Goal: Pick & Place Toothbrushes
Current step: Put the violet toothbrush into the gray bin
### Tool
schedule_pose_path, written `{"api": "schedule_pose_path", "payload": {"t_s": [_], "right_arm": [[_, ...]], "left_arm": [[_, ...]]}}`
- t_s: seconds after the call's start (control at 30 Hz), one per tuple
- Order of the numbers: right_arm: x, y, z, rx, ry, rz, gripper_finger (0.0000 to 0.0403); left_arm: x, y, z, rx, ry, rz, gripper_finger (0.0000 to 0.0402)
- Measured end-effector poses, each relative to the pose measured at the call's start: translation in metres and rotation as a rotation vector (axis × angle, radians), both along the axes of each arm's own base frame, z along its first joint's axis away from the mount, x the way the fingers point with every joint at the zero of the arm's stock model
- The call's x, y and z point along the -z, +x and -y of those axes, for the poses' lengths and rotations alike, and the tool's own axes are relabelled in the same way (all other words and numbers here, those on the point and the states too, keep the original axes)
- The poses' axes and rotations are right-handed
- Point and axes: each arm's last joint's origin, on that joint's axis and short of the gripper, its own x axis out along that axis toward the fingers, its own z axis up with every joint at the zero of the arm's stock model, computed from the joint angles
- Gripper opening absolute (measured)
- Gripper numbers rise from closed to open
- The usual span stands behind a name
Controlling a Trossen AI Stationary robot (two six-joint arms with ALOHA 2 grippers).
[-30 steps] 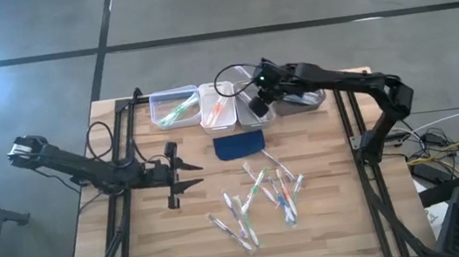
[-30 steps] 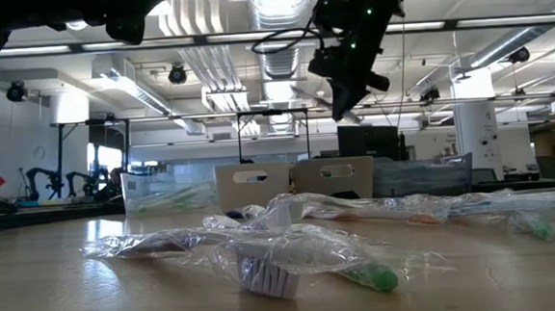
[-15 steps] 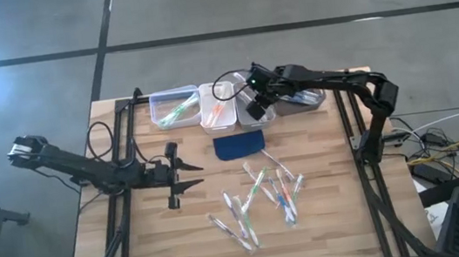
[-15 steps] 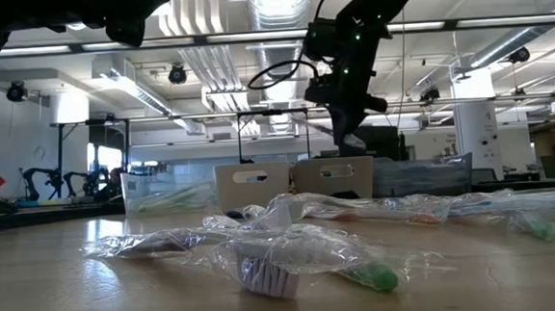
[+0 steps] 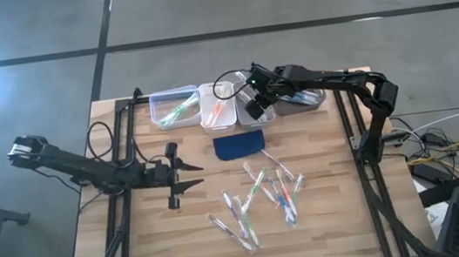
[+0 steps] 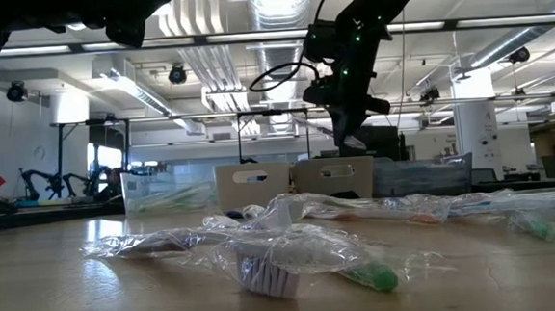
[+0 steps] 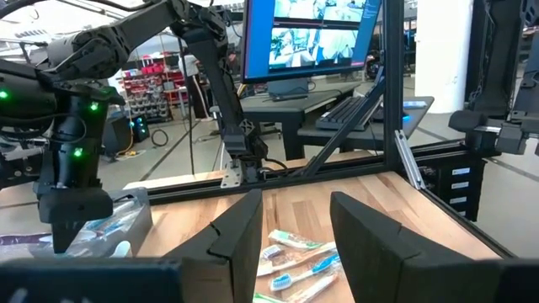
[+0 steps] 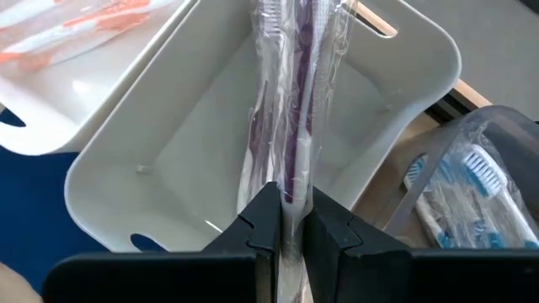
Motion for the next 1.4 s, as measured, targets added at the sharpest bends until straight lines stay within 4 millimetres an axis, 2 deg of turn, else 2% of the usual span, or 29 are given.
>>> {"api": "schedule_pose_path", "payload": {"t_s": [0.43,0.77,1.1,1.4], "right_arm": [[0.014,-0.004,-0.002,0.005,0.012,-0.02,0.0024],[0.014,-0.001,0.0,0.008,-0.009,0.007,0.0024],[0.046,0.008,0.005,-0.002,0.031,-0.066,0.0024],[0.054,0.009,0.006,-0.002,0.047,-0.084,0.0024]], "left_arm": [[0.0,0.0,0.0,0.0,-0.002,-0.001,0.0147],[0.0,0.0,0.0,0.0,-0.002,-0.001,0.0147],[0.0,0.0,0.0,0.0,-0.001,-0.005,0.0147],[0.0,0.0,0.0,0.0,0.0,-0.005,0.0147]]}}
